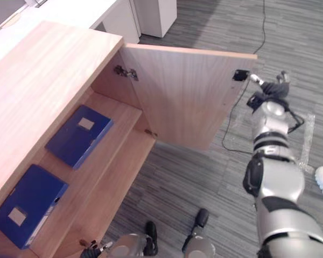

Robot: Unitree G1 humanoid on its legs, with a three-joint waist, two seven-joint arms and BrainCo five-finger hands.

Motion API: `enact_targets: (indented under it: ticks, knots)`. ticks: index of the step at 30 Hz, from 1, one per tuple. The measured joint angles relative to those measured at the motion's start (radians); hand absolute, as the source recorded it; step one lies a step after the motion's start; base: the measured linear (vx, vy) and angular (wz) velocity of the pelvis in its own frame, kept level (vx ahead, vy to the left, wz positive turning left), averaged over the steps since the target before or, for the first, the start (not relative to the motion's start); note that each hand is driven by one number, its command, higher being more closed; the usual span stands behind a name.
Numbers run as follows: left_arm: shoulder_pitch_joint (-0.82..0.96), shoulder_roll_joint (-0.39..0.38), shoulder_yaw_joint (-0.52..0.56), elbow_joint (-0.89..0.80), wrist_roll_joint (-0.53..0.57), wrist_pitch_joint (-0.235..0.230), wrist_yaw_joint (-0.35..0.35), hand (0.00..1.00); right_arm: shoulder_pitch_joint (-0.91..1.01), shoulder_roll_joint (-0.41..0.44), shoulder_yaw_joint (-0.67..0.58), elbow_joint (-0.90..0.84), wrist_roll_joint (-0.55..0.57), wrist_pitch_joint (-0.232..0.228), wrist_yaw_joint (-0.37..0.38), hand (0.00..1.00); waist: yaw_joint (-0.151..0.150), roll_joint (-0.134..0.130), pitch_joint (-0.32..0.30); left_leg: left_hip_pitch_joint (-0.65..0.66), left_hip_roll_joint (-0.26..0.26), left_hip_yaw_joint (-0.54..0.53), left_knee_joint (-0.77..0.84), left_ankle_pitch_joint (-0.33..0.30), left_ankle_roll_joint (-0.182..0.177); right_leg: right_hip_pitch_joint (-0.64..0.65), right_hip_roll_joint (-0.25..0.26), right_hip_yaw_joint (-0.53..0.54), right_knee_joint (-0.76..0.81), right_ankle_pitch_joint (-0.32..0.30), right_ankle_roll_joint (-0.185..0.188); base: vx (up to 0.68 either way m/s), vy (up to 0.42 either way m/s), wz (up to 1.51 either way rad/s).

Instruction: Walk over to the cabinet, pick up the folder, carry it to the office cabinet, place the folder inside the office cabinet, then close the office cabinet door

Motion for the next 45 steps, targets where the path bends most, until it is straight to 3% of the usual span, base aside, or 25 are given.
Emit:
enact_targets:
  ticks: [6,14,19,25,31,33,37,42,45]
  knots:
    - [-0.002,0.029,-0.045,-0.005,0.002,-0.003,-0.023,0.0,-0.094,-0.035,0.262,0.0,0.009,-0.001,0.13,0.0,0.01,0.015,0.02,-0.022,-0.002,-0.019,0.024,0.0,0.002,-0.004,0.001,-0.008,0.0,0.001,0.001,0.02,0.045,0.06]
    - [0.004,0.049,-0.137,-0.077,-0.004,-0.015,-0.079,0.0,-0.154,-0.141,0.564,-0.013,-0.002,-0.005,0.228,0.0,0.02,0.059,0.049,-0.048,0.013,-0.047,0.046,-0.002,0.004,-0.013,0.012,-0.011,0.0,0.001,0.001,0.01,0.031,0.01]
    - [0.004,0.064,-0.179,-0.113,-0.01,-0.015,-0.111,0.0,-0.153,-0.171,0.662,-0.047,-0.03,-0.009,0.28,0.0,0.019,0.066,0.048,-0.05,0.025,-0.058,0.046,-0.003,0.0,-0.017,0.027,-0.008,0.0,0.001,0.001,0.02,0.017,-0.04]
    - [0.005,0.068,-0.2,-0.119,-0.009,-0.015,-0.13,0.0,-0.074,-0.202,0.675,-0.132,-0.077,-0.04,0.313,0.0,0.015,0.07,0.046,-0.037,0.032,-0.059,0.042,-0.006,-0.009,-0.006,0.034,-0.008,0.0,0.0,0.001,0.02,0.032,-0.01]
    - [0.017,0.078,-0.214,-0.12,0.006,-0.006,-0.141,0.0,0.111,-0.282,0.726,-0.399,-0.158,-0.044,0.383,0.0,-0.005,0.048,0.017,-0.013,0.038,-0.037,0.023,-0.008,-0.018,-0.002,0.041,0.014,0.0,-0.003,0.001,0.04,0.04,-0.11]
    - [0.043,0.078,-0.213,-0.128,0.022,-0.002,-0.161,0.0,0.198,-0.351,0.813,-0.552,-0.156,-0.045,0.456,0.0,-0.022,0.032,-0.027,-0.009,0.047,-0.024,0.009,-0.008,-0.02,-0.01,0.047,0.022,-0.001,-0.007,0.0,0.08,0.023,-0.17]
    - [0.048,0.092,-0.213,-0.129,0.068,0.006,-0.199,0.0,0.296,-0.408,0.863,-0.722,-0.149,-0.05,0.589,0.0,-0.03,0.003,-0.062,0.021,0.056,0.003,-0.008,-0.009,-0.025,-0.005,0.057,0.051,-0.001,-0.01,-0.006,0.05,0.023,-0.2]
    - [0.065,0.111,-0.209,-0.153,0.102,0.013,-0.227,0.0,0.461,-0.499,0.867,-0.937,-0.111,-0.047,0.686,0.0,-0.035,-0.031,-0.089,0.023,0.054,0.018,-0.009,-0.01,-0.025,-0.011,0.06,0.066,-0.006,-0.01,-0.006,-0.01,0.018,-0.07]
    - [0.075,0.116,-0.203,-0.176,0.123,0.014,-0.247,0.0,0.618,-0.519,0.804,-1.102,-0.077,-0.049,0.713,0.0,-0.032,-0.044,-0.092,0.027,0.053,0.034,-0.012,-0.01,-0.024,-0.019,0.06,0.077,-0.006,-0.009,-0.007,0.01,0.035,-0.11]
